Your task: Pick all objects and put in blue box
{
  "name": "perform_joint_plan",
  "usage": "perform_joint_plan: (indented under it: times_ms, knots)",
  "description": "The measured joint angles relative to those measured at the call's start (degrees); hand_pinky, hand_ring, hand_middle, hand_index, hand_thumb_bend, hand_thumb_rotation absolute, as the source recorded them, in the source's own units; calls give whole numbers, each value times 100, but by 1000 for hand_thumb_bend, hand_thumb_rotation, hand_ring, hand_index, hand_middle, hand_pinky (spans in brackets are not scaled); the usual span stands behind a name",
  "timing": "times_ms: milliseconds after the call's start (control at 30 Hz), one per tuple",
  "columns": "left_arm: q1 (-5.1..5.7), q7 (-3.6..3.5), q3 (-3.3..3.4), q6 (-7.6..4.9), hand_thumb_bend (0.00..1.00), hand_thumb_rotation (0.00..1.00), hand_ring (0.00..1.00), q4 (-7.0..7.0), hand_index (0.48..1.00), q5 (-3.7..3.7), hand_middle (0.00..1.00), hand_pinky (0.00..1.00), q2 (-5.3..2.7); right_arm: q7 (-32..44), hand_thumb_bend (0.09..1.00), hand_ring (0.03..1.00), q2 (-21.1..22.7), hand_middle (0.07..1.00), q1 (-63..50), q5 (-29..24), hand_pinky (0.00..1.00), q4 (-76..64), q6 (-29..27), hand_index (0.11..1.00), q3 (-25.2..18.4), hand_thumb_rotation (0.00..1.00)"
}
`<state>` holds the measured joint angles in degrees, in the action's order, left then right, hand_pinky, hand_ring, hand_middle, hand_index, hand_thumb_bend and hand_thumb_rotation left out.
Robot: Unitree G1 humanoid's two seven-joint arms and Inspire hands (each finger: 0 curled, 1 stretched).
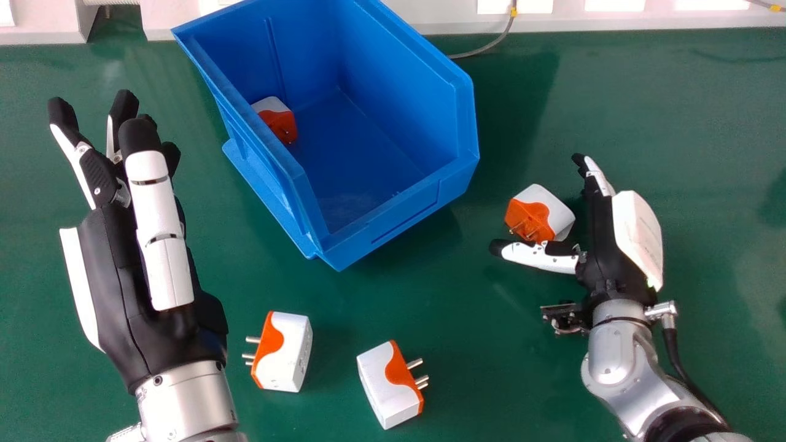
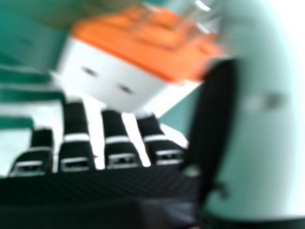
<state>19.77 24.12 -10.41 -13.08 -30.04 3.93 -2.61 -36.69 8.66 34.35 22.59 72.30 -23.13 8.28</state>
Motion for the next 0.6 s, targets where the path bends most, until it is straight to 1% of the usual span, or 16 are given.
perform_joint_plan:
  times_ms: [67,100,167,300,433,600]
  knots:
    - [0,-1,-2,0,537,795,954,-2,922,-1,955,933,0,-86,609,503,38,624,67,0,441,35,5,631,-21,23]
    - [0,-1,-2,0,533,800,953,-3,922,-1,953,931,0,-92,556,464,63,552,90,-1,400,40,15,541,-23,12]
    - [0,-1,-1,0,532,806,955,-10,924,-1,955,933,0,-68,523,438,86,509,120,-34,373,42,32,487,-67,4]
    - [0,-3,-1,0,530,801,953,-11,919,0,952,930,0,-44,505,421,81,488,130,-43,354,43,62,461,-69,0]
    - [0,-2,-1,2,533,802,956,-11,921,-1,956,934,0,-38,503,431,81,493,140,-17,394,43,122,472,-40,0]
    - [-1,-5,-2,1,531,802,960,-11,925,0,959,937,0,-33,503,431,76,500,146,-17,397,41,115,465,-20,0]
